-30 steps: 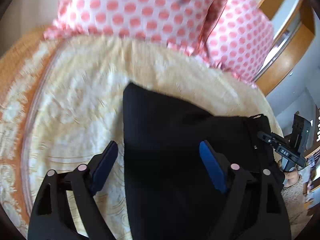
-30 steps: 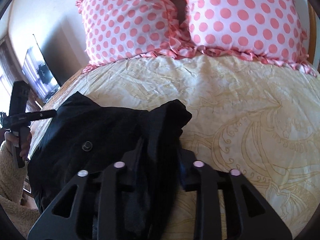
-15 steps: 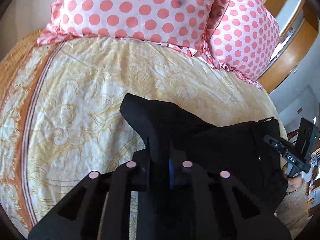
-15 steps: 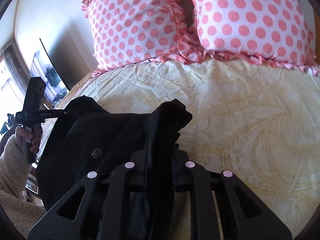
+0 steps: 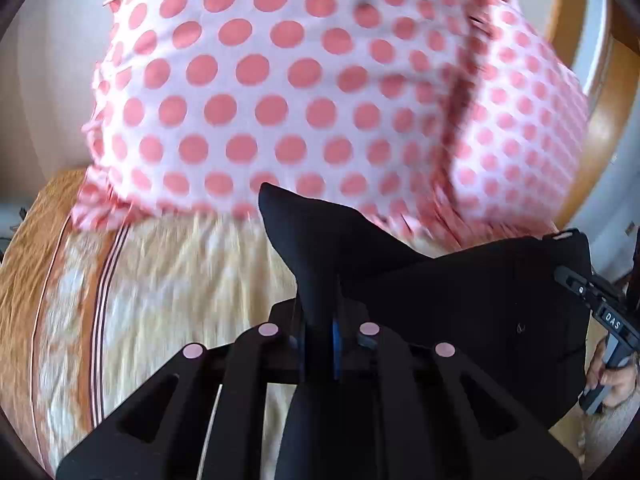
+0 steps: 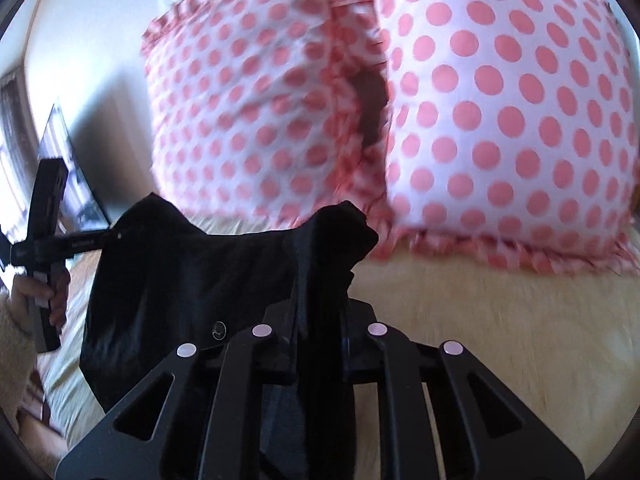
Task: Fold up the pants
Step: 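Grasp the folded black pants' edge with the right tool and lift it, then lay the pants flat on the bed, open the right tool and withdraw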
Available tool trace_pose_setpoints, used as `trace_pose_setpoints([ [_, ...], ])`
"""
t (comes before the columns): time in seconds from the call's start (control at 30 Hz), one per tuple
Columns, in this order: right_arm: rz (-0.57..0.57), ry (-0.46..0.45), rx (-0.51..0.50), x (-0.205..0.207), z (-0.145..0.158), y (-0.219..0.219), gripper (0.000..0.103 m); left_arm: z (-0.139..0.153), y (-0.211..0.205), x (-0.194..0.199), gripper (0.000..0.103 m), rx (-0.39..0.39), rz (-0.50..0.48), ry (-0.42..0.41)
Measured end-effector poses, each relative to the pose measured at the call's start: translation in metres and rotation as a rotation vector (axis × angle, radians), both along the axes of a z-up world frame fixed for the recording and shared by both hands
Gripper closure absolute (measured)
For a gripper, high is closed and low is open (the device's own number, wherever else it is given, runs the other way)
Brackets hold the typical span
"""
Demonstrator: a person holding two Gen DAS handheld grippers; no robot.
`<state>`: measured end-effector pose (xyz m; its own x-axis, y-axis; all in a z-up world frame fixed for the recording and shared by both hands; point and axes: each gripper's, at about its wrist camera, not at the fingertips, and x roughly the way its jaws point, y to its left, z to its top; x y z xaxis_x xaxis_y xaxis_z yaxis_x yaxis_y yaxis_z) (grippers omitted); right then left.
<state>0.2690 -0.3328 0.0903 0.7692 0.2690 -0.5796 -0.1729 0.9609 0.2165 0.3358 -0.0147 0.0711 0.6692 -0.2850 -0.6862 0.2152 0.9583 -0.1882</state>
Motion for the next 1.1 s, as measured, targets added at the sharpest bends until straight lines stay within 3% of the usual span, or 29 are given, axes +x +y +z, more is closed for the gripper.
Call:
trace_pose_setpoints([
  [0.1,-0.044,0.096,0.047,0.038,-0.029,-0.015,0.089,-0.025,-0.002,0.036,0.093,-0.028,0.028,0.086],
  [0.17,-0.081,0.214,0.047,0.053,-0.057,-0.018,0.088,-0.045,-0.006,0.044,0.088,0.009,0.043,0.129],
  [0.23,-0.094,0.228,0.027,0.055,-0.063,-0.017,0.086,-0.059,-0.01,0.047,0.076,0.06,0.065,0.13],
  [0.27,-0.106,0.233,0.009,0.056,-0.062,-0.016,0.08,-0.062,-0.011,0.048,0.066,0.072,0.087,0.12],
  [0.4,-0.181,0.26,-0.092,0.052,-0.057,-0.016,0.05,-0.052,-0.004,0.045,0.047,0.083,0.144,0.093],
  [0.47,-0.273,0.217,-0.147,0.033,-0.045,-0.023,0.048,-0.033,0.0,0.028,0.04,0.136,0.188,0.031],
  [0.53,-0.338,0.147,-0.196,0.01,-0.029,-0.026,0.048,-0.015,0.003,-0.002,0.037,0.136,0.182,-0.023],
  [0.6,-0.258,0.073,-0.165,-0.023,-0.014,-0.013,0.048,-0.005,-0.002,-0.04,0.031,0.057,0.091,-0.02],
  [0.73,-0.079,0.062,-0.199,-0.059,-0.014,0.031,0.048,-0.016,-0.033,-0.096,0.026,-0.024,-0.069,0.04],
  [0.87,-0.006,0.134,-0.284,-0.067,-0.031,0.066,0.047,-0.043,-0.069,-0.119,0.025,0.072,-0.155,0.069],
  [0.93,0.002,0.226,-0.343,-0.06,-0.053,0.075,0.045,-0.064,-0.077,-0.114,0.025,0.121,-0.149,0.144],
  [1.1,-0.058,0.236,-0.305,-0.055,-0.056,0.068,0.032,-0.071,-0.083,-0.108,0.012,0.121,-0.136,0.139],
])
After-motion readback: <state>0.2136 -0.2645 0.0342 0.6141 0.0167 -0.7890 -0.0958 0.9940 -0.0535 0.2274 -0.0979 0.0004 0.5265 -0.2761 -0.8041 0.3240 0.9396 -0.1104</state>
